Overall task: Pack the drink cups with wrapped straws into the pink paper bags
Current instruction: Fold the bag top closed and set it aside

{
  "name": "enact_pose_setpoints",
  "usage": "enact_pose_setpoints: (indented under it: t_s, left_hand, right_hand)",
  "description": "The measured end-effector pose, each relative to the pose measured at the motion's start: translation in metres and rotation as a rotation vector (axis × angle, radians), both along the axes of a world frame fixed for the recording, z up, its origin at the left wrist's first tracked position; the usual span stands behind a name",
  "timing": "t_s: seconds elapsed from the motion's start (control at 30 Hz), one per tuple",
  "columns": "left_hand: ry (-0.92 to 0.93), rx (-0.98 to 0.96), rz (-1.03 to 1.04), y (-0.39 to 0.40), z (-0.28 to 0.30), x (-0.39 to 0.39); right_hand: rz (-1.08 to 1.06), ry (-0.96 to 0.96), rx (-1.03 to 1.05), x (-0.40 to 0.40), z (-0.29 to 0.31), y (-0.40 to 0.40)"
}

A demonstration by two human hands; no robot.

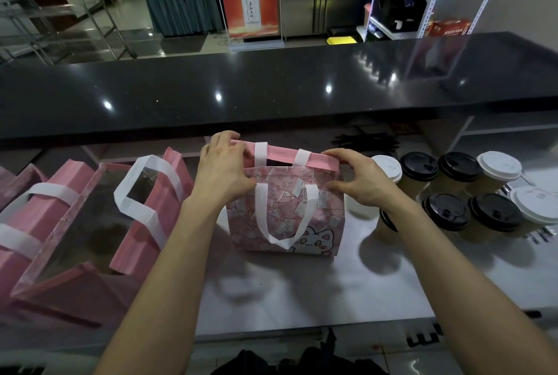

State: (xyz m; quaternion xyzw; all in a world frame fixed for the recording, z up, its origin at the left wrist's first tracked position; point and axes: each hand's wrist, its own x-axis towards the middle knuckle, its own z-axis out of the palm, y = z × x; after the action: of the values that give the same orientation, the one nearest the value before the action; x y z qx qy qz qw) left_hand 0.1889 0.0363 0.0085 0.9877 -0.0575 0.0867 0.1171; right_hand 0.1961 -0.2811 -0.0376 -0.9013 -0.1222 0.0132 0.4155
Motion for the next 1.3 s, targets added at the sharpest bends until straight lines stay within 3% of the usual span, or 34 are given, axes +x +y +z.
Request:
enact_pose_setpoints:
  t_s: [0.23, 0.43, 0.73, 0.83, 0.9, 0.97, 1.07, 1.17, 1.3]
  left_hand:
    - [-0.025, -0.141, -0.074, -0.008, 0.004, 0.0]
    - [0.085, -0.134, -0.157, -0.011, 0.012, -0.002]
    - [0.25, -0.769, -0.049, -0.026, 0.03, 0.003]
    - [0.294, -1.026, -0.111, -0.023, 0.031, -0.001]
    - [0.327, -0.925, -0.241, -0.015, 0.034, -0.002]
    - [0.326, -0.639, -0.346, -0.005, 0.034, -0.004]
    - [0.164, -0.307, -0.289, 0.014, 0.024, -0.007]
    - [0.175, -0.345, -0.199, 0.035, 0.006, -0.013]
    - [0.159, -0.544, -0.114, 0.041, -0.016, -0.009]
  right_hand:
    - [0.005, 0.002, -0.027, 0.003, 0.002, 0.0]
    - [0.012, -0.018, -0.068, 0.005, 0.004, 0.003]
    - [0.031, -0.05, -0.161, 0.007, 0.005, 0.009]
    - [0.033, -0.062, -0.185, 0.008, 0.005, 0.009]
    - [0.031, -0.064, -0.193, 0.008, 0.004, 0.009]
    - [0.023, -0.053, -0.192, 0.009, 0.004, 0.009]
    - [0.021, -0.05, -0.18, 0.011, 0.003, 0.008]
    - [0.024, -0.051, -0.178, 0.012, 0.003, 0.006]
    - [0.016, -0.029, -0.174, 0.013, 0.004, 0.006]
